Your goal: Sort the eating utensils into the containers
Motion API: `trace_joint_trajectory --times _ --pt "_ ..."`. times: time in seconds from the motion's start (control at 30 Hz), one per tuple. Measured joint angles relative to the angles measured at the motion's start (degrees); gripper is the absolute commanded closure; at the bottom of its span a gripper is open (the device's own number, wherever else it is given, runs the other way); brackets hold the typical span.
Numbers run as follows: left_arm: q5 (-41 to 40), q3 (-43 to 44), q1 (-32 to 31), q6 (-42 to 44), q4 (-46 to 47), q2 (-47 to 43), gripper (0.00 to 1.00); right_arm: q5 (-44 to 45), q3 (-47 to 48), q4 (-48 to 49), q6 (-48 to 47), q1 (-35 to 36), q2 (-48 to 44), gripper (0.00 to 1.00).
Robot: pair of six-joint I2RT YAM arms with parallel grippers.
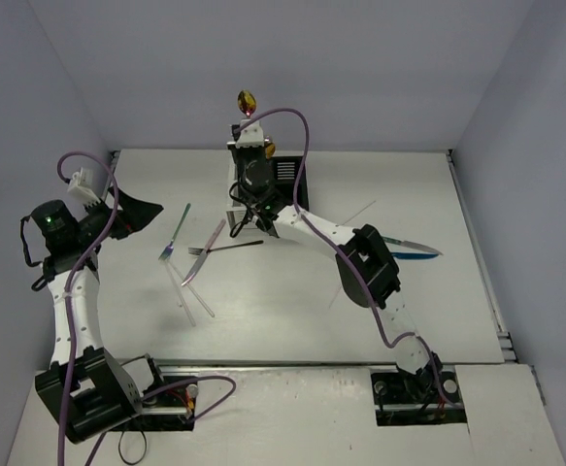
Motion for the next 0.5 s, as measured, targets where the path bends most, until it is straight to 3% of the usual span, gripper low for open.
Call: trace_joint_trajectory --times 0.5 --pt "-0.9 0.0 0.0 3.7 -0.8 1.9 0.1 1.1 9.6 4.1 5.2 -3.2 10.6 1.0"
